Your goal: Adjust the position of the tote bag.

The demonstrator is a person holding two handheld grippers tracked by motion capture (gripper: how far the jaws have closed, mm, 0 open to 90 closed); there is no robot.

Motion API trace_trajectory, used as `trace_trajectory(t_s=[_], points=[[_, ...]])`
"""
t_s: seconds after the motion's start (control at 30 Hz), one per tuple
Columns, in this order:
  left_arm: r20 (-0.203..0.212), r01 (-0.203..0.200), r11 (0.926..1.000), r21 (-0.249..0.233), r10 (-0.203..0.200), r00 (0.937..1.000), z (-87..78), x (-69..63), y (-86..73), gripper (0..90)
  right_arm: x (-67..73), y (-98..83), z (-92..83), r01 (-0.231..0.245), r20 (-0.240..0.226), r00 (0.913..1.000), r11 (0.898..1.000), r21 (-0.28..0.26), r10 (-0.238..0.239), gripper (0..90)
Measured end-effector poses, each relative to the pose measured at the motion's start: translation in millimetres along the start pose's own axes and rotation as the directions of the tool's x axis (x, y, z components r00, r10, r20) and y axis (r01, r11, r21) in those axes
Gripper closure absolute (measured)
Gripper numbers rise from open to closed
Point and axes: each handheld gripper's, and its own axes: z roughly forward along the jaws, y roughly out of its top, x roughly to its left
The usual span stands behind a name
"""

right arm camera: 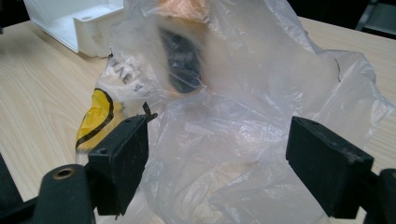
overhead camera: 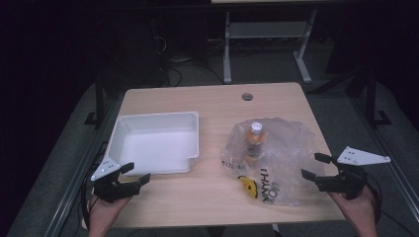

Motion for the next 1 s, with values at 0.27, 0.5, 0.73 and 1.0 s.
trace_trajectory(t_s=[0.27, 0.5, 0.73, 1.0], points=[[0.005, -0.009, 0.9999, 0.006, 0.009, 0.9999, -2.2, -4.6, -0.1, 22.5, -0.7, 1.8, 2.7, 0.009, -0.006, 0.9999, 1.0, -0.002, -0.009, 20.2], [0.024, -0.032, 0.9995, 0.006, 0.032, 0.9992, -3.8, -10.1, 7.4, 23.7, 1.6, 3.4, 2.8, 0.017, -0.002, 0.9998, 1.0, -0.002, -0.017, 20.1], [0.055, -0.066, 0.9977, 0.016, 0.065, 0.9963, -3.0, -18.3, 16.0, 24.5, -1.2, 3.7, 0.3, 0.014, 0.005, 0.9999, 1.0, -0.01, -0.014, 20.0], [0.101, -0.091, 0.9952, 0.037, 0.087, 0.9911, 4.6, -24.5, 27.5, 24.4, -2.7, 5.8, -1.1, 0.014, 0.008, 0.9999, 1.0, -0.014, -0.014, 20.1]])
